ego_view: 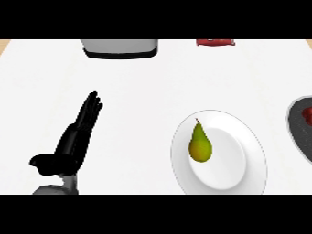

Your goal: Pick the bell pepper from the plate and place it in the pan

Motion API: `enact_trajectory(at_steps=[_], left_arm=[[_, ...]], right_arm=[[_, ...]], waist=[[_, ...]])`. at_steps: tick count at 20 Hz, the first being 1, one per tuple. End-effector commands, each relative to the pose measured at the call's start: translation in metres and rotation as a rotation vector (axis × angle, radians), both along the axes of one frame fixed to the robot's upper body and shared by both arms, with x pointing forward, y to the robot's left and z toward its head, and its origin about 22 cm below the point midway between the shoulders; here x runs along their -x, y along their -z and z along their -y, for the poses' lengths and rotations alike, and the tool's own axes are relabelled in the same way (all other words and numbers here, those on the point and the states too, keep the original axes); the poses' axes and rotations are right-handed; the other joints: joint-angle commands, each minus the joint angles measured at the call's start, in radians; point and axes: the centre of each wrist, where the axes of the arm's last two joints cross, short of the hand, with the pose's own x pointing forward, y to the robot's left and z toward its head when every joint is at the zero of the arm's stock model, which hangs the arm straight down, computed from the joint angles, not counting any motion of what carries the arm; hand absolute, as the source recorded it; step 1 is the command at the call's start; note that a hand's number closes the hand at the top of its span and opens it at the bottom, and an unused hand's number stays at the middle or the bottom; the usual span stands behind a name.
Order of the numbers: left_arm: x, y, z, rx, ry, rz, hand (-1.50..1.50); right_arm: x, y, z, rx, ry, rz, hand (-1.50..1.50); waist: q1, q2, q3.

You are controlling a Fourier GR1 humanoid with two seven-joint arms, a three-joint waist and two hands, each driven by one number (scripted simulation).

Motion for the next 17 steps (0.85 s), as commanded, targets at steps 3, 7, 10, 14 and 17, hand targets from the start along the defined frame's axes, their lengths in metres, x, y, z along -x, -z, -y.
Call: enact_trajectory(at_steps=[3,7,10,14,17], left_arm=[[0.005,0.003,-0.006,0.010,-0.010,-0.005,0.00],[-0.003,0.004,-0.004,-0.008,0.011,0.014,0.00],[0.011,0.005,-0.009,-0.011,-0.005,-0.008,0.00],[-0.003,0.016,0.005,-0.009,0.009,-0.013,0.00],[-0.003,0.005,-0.006,-0.004,0.001,-0.007,0.00]], right_arm=[[0.029,-0.006,0.010,-0.083,-0.153,0.104,-1.50],[0.024,0.016,-0.003,-0.054,-0.138,0.087,-1.50],[0.032,-0.003,0.009,-0.028,-0.136,0.092,-1.50],[0.031,-0.001,0.007,0.013,-0.121,0.104,-1.50],[0.044,0.013,0.002,0.078,-0.134,0.104,-1.50]], waist=[[0.000,0.000,-0.001],[0.004,0.001,-0.001],[0.006,-0.001,-0.001],[0.002,0.002,-0.001],[0.001,0.000,-0.001]])
